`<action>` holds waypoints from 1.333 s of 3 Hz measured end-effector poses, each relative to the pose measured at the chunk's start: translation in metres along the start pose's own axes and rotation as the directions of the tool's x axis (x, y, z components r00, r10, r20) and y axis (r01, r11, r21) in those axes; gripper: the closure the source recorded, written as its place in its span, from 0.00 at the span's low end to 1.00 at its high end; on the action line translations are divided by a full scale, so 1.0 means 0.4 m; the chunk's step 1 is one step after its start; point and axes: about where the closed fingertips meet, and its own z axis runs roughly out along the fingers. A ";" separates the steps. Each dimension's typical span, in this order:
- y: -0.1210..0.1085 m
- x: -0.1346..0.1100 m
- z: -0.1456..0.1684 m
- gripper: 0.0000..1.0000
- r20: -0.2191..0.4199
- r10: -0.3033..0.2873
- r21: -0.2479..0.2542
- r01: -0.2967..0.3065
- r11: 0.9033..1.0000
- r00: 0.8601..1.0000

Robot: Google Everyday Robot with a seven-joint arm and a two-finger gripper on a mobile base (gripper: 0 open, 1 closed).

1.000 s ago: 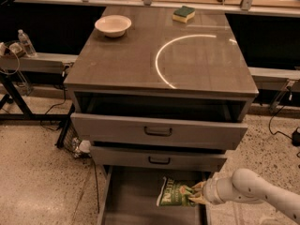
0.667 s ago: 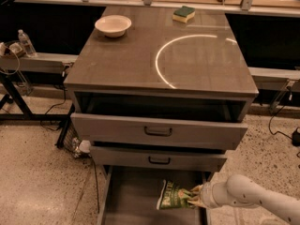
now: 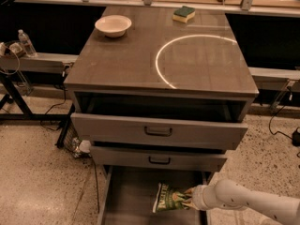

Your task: Place green jalapeno chip bag into bottom drawer

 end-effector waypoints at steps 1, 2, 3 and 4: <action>0.017 -0.003 0.039 0.64 0.004 -0.007 -0.016 0.008 1.000 1.000; 0.037 0.005 0.063 0.40 0.004 0.011 -0.035 -0.011 0.999 1.000; 0.065 0.003 0.108 0.09 0.008 0.037 -0.089 -0.036 0.995 0.999; 0.078 0.004 0.116 0.03 0.014 0.061 -0.110 -0.059 0.992 0.998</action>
Offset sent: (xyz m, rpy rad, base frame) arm -0.0136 0.0157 -0.0348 0.0133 0.0611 0.0015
